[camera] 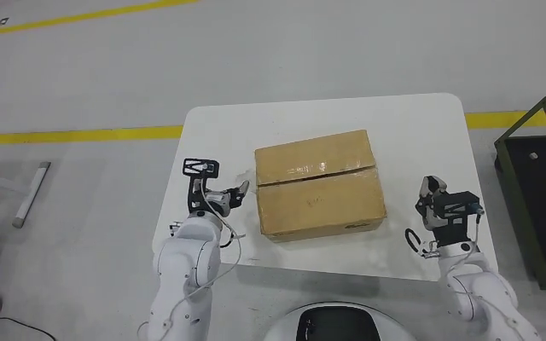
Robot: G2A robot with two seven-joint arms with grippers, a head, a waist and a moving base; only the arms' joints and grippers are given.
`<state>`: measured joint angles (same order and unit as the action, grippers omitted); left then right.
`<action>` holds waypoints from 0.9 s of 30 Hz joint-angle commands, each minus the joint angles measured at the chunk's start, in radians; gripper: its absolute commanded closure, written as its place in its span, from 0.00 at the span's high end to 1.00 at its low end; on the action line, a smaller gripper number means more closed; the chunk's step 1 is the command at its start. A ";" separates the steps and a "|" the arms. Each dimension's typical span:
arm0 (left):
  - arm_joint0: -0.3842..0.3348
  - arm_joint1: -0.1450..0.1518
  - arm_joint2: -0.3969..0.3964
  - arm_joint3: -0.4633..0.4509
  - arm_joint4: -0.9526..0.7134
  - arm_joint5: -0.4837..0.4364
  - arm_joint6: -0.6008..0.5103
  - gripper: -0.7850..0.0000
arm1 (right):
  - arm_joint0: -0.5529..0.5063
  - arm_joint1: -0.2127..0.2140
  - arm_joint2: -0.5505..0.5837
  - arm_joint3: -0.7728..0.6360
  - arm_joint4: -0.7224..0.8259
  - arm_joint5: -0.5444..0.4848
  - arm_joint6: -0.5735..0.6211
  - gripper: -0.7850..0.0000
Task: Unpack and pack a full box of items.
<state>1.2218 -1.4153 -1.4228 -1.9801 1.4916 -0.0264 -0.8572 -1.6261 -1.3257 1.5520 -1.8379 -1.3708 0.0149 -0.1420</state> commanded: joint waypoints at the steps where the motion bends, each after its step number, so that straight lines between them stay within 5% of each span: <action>1: -0.007 0.000 0.009 -0.006 -0.002 -0.004 -0.012 1.00 | 0.005 0.000 -0.012 0.010 -0.012 -0.009 0.003 0.00; 14: -0.030 0.001 0.050 -0.061 -0.025 -0.020 -0.034 1.00 | -0.004 0.001 -0.069 0.019 -0.038 -0.087 -0.013 0.00; 27: -0.140 -0.016 0.255 0.042 -0.103 -0.083 -0.032 1.00 | -0.086 0.010 -0.076 -0.043 0.001 -0.216 -0.042 0.00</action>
<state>1.0957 -1.4299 -1.1858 -1.9546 1.3827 -0.1093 -0.8901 -1.7075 -1.3171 1.4744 -1.8765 -1.3687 -0.1915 -0.1835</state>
